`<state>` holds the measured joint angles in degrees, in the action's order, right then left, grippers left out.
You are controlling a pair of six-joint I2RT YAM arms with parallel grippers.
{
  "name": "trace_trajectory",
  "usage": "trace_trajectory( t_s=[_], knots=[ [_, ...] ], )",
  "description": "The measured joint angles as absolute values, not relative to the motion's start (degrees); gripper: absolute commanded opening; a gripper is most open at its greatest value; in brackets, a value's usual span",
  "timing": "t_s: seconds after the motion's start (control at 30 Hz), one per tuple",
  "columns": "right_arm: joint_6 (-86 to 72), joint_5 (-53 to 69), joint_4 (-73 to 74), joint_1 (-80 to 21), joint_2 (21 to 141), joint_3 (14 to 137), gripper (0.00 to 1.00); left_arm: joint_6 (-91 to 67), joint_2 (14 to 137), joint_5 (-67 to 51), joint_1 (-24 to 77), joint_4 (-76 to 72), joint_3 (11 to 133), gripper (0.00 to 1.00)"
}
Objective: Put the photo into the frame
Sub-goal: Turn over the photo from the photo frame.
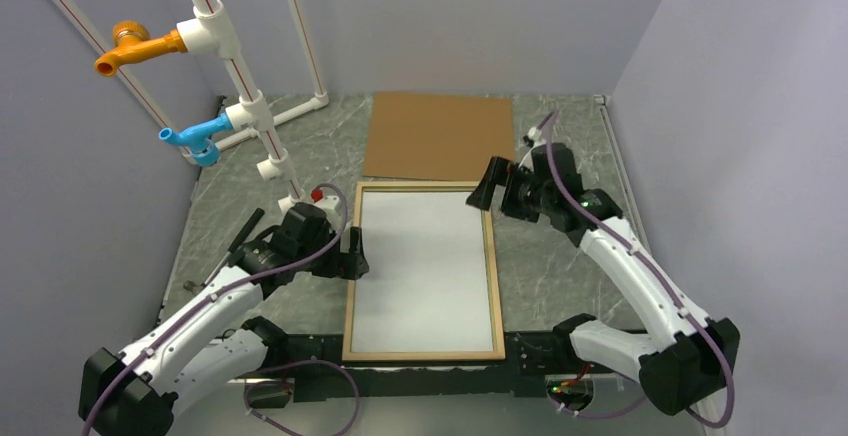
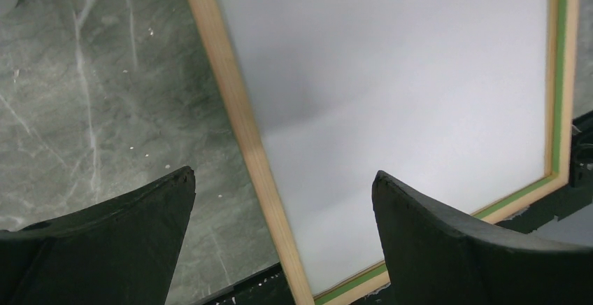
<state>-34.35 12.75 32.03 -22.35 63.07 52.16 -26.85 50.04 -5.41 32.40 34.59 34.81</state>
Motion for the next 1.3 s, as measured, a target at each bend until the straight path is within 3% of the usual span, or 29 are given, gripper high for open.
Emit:
trace_trajectory(
  t_s=[0.27, 0.6, 0.8, 1.3],
  knots=[
    [-35.8, 6.9, 44.0, -22.5, 61.5, 80.9, 1.0, -26.4, 44.6, -8.9, 32.5, 32.6, 35.0, 0.99],
    [-37.1, 7.3, 51.7, -22.4, 69.5, 124.0, 1.0, -27.7, 42.2, -11.8, 32.5, 30.7, 35.0, 0.99],
    [-38.9, 13.0, 49.7, -22.5, 66.5, 127.6, 1.0, -29.0, 41.0, -12.0, 32.5, 29.8, 35.0, 0.99],
    [-48.6, 19.3, 48.3, -21.6, 75.4, 125.9, 1.0, -29.4, 40.1, -12.8, 32.5, 29.6, 34.9, 0.99]
  ],
)
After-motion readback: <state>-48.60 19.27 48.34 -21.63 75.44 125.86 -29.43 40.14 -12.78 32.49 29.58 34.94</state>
